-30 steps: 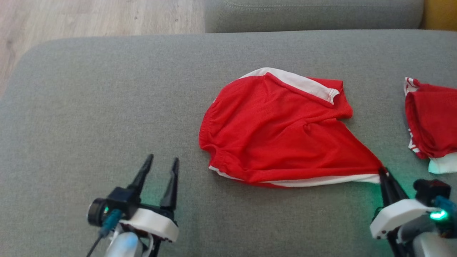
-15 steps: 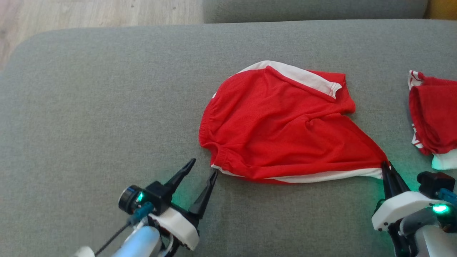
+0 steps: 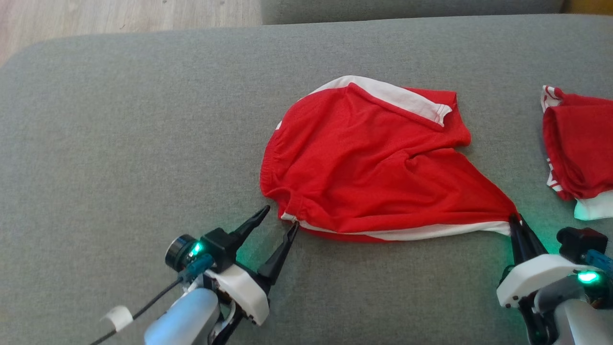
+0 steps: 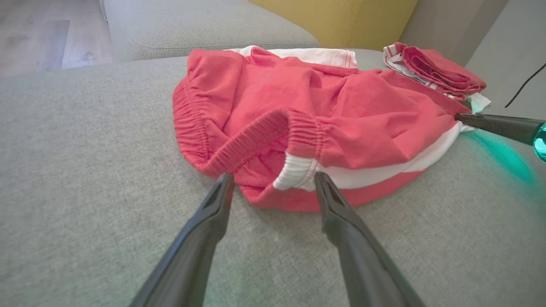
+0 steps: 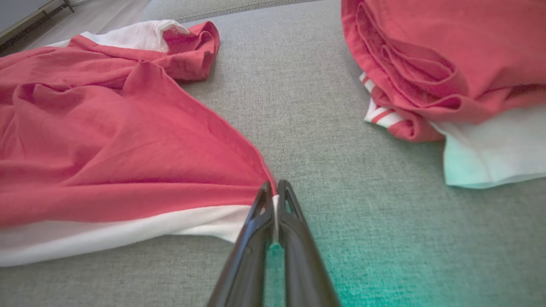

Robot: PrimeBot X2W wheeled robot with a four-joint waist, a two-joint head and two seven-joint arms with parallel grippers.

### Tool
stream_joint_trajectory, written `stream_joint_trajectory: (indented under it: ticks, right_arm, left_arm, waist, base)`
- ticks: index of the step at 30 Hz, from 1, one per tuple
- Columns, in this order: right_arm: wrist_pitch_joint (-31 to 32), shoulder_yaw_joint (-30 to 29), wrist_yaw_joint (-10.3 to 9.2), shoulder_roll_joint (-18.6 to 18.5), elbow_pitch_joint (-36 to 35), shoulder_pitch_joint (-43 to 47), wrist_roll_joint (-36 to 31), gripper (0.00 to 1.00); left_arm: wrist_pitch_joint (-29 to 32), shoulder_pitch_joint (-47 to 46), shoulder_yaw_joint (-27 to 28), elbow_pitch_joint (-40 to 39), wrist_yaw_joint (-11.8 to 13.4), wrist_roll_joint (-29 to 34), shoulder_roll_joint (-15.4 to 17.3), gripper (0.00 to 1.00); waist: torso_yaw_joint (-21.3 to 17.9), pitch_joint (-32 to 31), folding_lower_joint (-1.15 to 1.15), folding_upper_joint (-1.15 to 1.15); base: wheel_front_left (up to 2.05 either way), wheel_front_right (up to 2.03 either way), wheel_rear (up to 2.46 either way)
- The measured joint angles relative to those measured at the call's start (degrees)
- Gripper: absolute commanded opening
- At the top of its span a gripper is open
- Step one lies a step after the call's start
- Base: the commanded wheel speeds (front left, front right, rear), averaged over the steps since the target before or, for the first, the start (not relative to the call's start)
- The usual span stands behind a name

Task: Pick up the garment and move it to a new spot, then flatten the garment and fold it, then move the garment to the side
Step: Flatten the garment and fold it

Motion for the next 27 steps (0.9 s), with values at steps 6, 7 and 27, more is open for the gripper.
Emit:
stream_joint_trajectory:
  ticks: [6,7,27]
  right_arm:
    - [0.0,-0.01,0.01,0.0,0.19,-0.01,-0.46,0.0]
    - [0.0,0.0,0.0,0.0,0.23,-0.01,-0.47,0.0]
    - [0.0,0.43,0.01,0.01,0.76,-1.15,-1.53,0.0]
  left_arm:
    - [0.0,-0.63,-1.0,-1.07,0.0,-1.4,0.3,1.0]
    - [0.0,-0.64,-1.01,-1.42,0.0,-1.54,0.33,1.0]
    - [0.0,-1.8,-5.68,-3.32,0.0,-5.06,1.8,0.0]
  waist:
    - [-0.06,0.0,0.0,0.0]
    - [-0.06,0.01,0.0,0.0]
    - [-0.1,0.61,0.0,0.0]
  base:
    - [0.0,0.0,0.0]
    - [0.0,0.0,0.0]
    - [0.0,0.0,0.0]
